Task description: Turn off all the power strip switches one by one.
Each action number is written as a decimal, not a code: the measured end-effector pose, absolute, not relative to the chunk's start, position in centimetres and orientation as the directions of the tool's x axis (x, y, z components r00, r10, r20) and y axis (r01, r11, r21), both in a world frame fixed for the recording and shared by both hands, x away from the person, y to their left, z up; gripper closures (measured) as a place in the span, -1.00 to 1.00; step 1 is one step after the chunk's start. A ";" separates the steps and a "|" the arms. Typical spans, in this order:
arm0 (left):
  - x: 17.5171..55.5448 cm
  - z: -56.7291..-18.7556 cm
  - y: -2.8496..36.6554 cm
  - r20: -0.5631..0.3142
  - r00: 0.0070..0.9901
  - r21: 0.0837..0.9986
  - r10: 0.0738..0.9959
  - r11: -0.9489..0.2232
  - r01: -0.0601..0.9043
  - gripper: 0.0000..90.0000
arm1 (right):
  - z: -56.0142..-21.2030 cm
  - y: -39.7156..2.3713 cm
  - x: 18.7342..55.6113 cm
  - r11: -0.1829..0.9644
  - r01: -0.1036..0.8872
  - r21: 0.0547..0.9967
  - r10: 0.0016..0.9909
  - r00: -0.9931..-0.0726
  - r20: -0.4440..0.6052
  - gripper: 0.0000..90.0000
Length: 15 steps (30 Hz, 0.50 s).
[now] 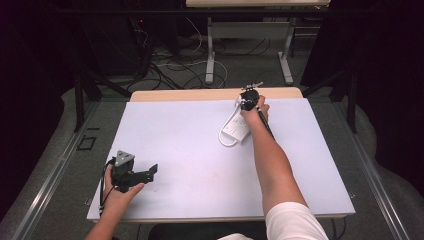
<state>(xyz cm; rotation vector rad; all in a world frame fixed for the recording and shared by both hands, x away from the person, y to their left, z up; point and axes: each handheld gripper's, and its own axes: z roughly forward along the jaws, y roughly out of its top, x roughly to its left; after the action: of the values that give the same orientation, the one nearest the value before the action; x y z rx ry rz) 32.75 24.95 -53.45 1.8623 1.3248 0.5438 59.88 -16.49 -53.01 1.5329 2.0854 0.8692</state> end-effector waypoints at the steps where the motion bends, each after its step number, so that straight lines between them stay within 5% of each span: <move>1: 32.8 -53.5 24.9 -0.087 0.368 0.787 0.926 -0.163 0.595 -0.88 | -53.0 -16.5 59.9 0.202 0.694 0.691 0.949 -0.312 0.036 1.00; 15: 32.7 -53.5 24.9 -0.087 0.367 0.786 0.926 -0.163 0.596 -0.88 | -53.1 -16.6 59.7 0.204 0.687 0.697 0.950 -0.311 0.029 1.00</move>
<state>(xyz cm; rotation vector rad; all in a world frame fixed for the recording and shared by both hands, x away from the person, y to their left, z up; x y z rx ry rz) 32.74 24.93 -53.48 1.8646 1.3250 0.5455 59.71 -16.61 -53.07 1.5234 2.0771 0.8690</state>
